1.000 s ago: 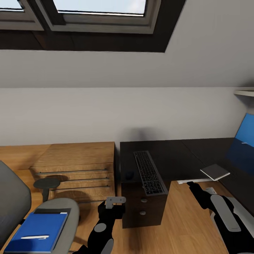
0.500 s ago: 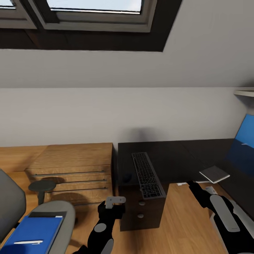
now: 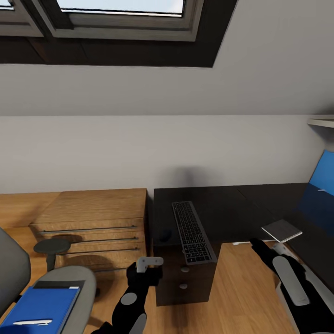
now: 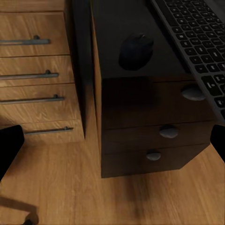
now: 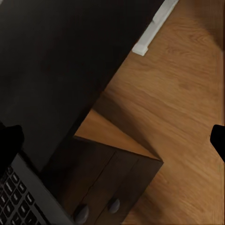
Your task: In the bedroom, organize the workspace by keeping the computer under the desk, ensuring the monitor is on the desk, placing the keyboard on the desk next to the monitor, placing the mouse on the desk next to the keyboard, moving the folder from the swivel chair onto the desk next to the mouse, stacking the notebook on top of the folder with the pen on top of the notebook, and positioning the swivel chair next to the desk.
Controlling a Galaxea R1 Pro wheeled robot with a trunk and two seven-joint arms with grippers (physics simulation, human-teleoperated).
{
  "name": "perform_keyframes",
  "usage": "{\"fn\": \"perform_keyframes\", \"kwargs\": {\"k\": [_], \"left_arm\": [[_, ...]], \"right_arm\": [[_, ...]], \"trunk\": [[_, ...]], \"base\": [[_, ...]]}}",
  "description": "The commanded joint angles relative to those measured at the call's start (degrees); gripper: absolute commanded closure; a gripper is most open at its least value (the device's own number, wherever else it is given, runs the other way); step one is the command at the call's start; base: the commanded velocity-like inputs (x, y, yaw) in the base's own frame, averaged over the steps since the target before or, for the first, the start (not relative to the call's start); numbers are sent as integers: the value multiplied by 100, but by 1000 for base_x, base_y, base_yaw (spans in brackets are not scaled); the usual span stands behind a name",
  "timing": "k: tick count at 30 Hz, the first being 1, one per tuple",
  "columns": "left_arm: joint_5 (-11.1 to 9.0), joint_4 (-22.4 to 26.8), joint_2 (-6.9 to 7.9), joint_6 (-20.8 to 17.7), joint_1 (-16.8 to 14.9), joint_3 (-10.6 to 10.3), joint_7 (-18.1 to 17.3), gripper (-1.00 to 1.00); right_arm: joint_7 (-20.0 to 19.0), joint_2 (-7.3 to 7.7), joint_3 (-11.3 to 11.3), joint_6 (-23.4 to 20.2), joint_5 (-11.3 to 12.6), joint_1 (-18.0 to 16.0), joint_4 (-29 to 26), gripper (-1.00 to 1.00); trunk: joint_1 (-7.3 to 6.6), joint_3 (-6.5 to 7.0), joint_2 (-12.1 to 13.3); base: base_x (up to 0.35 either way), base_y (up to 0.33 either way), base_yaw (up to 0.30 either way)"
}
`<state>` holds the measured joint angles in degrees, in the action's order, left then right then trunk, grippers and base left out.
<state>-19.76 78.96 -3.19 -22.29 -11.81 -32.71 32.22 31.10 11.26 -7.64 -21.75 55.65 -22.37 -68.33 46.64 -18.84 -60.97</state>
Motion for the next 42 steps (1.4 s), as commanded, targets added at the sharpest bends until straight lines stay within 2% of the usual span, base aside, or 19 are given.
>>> {"fn": "perform_keyframes", "kwargs": {"k": [1,8,9,10,12,13,14,21,42], "left_arm": [[-45,32,11,-15,-6,-10,48,-100],[-47,211,49,-13,177,-89,41,-100],[-47,224,52,-13,198,-122,40,-100],[-46,243,59,-12,229,-189,40,-100],[-46,256,64,-12,251,-234,40,-100],[-50,262,69,-14,276,-282,44,-100],[-53,264,70,-17,280,-292,46,-100],[-58,255,73,-21,291,-303,48,-100],[-54,251,73,-24,293,-315,50,-100]], "right_arm": [[23,1,13,-10,-46,-4,-6,-100],[-74,0,358,406,-1205,-4,33,-100],[-85,-2,408,504,-1382,-4,41,-100],[-105,-5,487,711,-1701,-4,76,-100],[-117,-7,541,900,-1947,-4,138,-100],[-130,-8,600,1168,-2230,-4,260,-100],[-138,-9,615,1240,-2304,-4,301,-100],[-206,-9,638,1352,-2422,-4,373,-100],[-253,-10,645,1395,-2452,-4,457,-100]], "trunk": [[1,-7,-5],[1,-7,-5],[1,-7,-5],[1,-7,-5],[1,-7,-5],[1,-7,-5],[1,-7,-5],[1,-7,-5],[1,-7,-5]], "base": [[0,0,0],[0,0,0],[0,0,0],[0,0,0],[0,0,0],[7,-5,0],[45,-36,0],[172,-132,0],[235,-246,0]]}}
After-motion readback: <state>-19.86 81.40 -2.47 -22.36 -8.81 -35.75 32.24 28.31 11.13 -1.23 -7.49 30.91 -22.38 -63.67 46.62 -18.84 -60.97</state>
